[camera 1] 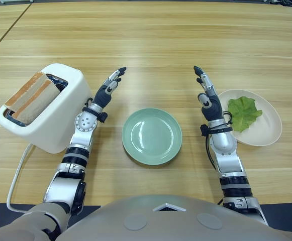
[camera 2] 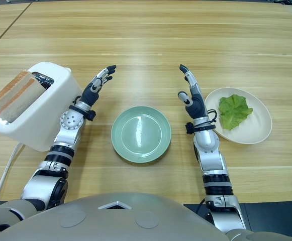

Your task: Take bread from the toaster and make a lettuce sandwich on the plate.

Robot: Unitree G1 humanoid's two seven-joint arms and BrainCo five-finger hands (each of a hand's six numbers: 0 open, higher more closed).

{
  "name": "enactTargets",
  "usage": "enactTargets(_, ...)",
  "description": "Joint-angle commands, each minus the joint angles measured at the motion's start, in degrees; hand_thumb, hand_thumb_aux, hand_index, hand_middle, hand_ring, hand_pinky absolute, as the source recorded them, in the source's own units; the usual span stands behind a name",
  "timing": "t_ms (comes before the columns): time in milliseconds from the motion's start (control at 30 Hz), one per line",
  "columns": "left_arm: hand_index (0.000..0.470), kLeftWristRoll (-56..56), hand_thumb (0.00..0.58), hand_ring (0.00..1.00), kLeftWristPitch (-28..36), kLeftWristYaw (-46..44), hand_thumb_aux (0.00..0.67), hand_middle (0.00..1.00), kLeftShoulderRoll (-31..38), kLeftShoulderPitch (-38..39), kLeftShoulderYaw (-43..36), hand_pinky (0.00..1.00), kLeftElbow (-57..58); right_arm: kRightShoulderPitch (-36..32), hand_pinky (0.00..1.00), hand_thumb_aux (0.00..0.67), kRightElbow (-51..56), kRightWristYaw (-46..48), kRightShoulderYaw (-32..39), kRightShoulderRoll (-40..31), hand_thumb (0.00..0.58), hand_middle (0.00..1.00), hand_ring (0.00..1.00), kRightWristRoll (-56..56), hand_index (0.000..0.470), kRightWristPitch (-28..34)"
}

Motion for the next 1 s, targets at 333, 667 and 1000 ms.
enactTargets(333,0.000,0.81,0.000,0.00,-1.17,-0.27,0.000,0.00,0.65,0.97,-0.73,0.00,-0.83,0.12,0.00,0.000,-0.21,0.01,0.35,0.44,0.000,0.00,0.00,0.08,0.000,0.84)
enactTargets(667,0.000,12.42,0.000,0.00,-8.08,3.93,0.000,0.00,2.27,4.71,-4.92,0.00,-14.58,-0.85,0.00,0.000,0.53,-0.68,1.63,1.55,0.000,0.00,0.00,-1.15,0.000,1.04)
enactTargets(1000,0.000,20.67,0.000,0.00,-1.68,-10.93,0.000,0.00,17.51,-5.10,-0.37,0.00,-55.25,-4.82,0.00,0.000,6.87,-3.64,3.59,3.50,0.000,0.00,0.00,-3.50,0.000,0.34)
